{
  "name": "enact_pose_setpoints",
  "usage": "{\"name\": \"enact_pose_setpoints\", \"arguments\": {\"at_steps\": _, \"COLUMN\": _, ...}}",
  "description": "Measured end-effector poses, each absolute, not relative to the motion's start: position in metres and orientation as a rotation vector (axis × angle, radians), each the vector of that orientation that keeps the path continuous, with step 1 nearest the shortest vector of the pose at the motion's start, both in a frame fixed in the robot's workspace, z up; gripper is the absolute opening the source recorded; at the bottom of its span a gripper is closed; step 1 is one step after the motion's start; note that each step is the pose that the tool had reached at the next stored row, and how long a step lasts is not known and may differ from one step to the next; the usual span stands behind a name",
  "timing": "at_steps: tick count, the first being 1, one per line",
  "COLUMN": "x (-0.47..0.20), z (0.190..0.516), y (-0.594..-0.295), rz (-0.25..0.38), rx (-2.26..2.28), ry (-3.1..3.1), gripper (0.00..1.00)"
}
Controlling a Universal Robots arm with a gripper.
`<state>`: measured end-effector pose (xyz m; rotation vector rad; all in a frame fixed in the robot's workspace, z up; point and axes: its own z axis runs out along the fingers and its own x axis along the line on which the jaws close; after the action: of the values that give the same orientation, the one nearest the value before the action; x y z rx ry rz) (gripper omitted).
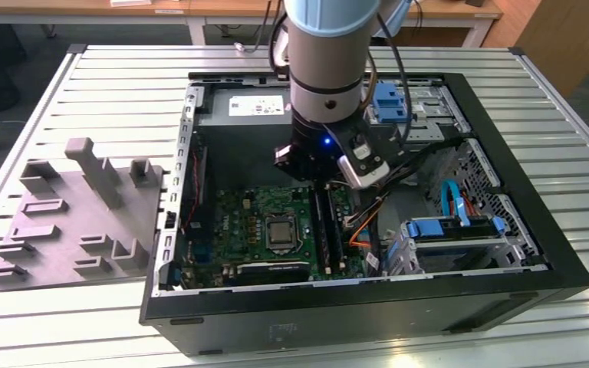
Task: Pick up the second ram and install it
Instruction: 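Press down the second ram until it locks into place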
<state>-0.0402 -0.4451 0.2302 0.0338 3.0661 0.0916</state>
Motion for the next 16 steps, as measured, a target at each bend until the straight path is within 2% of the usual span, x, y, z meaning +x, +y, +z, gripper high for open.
{"name": "enact_pose_setpoints", "arguments": {"at_steps": 16, "x": -0.040, "z": 0.230, "y": -0.468, "rz": 0.092, "rx": 0.034, "ry": 3.066, "gripper": 0.11}}
